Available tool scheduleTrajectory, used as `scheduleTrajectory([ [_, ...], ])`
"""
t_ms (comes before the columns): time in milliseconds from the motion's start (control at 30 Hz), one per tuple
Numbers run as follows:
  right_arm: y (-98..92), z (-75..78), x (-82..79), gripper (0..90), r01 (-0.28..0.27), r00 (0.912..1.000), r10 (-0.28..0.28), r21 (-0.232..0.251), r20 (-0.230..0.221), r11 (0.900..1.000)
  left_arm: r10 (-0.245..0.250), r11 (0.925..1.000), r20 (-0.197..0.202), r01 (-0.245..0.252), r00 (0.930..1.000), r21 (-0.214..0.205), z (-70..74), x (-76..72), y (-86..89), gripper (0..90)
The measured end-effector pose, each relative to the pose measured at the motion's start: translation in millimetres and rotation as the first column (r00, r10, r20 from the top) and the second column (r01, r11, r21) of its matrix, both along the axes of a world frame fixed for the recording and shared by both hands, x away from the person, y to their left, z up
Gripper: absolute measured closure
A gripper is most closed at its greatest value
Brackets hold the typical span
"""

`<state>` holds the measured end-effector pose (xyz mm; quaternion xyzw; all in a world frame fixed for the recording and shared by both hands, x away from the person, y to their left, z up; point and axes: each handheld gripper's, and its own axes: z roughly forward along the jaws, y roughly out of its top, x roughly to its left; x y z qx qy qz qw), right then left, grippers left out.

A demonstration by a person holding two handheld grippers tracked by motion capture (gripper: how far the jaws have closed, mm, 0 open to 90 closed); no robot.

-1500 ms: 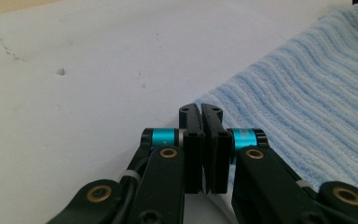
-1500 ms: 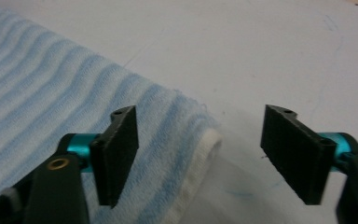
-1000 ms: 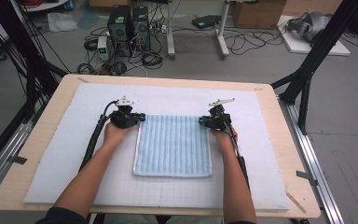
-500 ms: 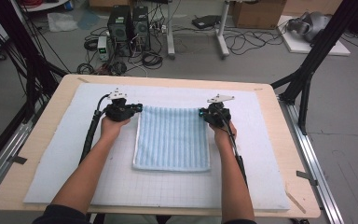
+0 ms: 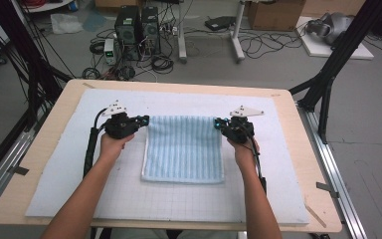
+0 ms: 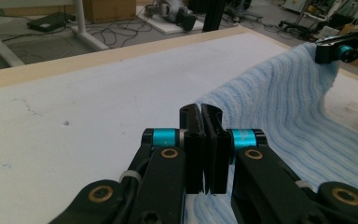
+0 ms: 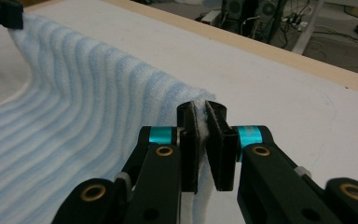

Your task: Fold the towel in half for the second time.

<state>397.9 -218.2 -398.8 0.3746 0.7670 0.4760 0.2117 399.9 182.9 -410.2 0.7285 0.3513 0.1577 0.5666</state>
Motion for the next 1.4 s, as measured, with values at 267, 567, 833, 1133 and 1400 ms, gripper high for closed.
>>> scheduleTrajectory([
  [267,-3.7,5.9,-32.1,83.7,-0.038,0.9991,0.038,-0.002,0.017,0.9993,-0.041,0.9978,0.007,0.041,0.9991,-0.053,5.6,-29.8,3.5,87.1],
  [567,-7.3,3.2,-61.2,83.6,-0.048,0.9975,0.047,0.023,0.053,0.9986,-0.06,0.9973,0.024,0.061,0.9979,-0.042,0.5,-54.4,9.3,87.1],
  [833,-9.3,-5.5,-92.7,83.6,-0.075,0.9956,0.074,0.025,0.058,0.9968,-0.082,0.9964,0.028,0.083,0.9962,-0.02,-8.1,-84.1,10.4,87.1],
  [1133,-11.6,-20.5,-120.2,83.4,-0.057,0.9978,0.056,0.024,0.037,0.9981,-0.095,0.9954,0.029,0.095,0.995,0.0,-18.9,-112.7,6.7,87.1],
  [1400,-10.5,-29.8,-137.4,82.8,-0.052,0.9985,0.051,0.017,0.021,0.9985,-0.106,0.9941,0.006,0.106,0.9943,0.024,-29.1,-123.9,7.4,86.6],
])
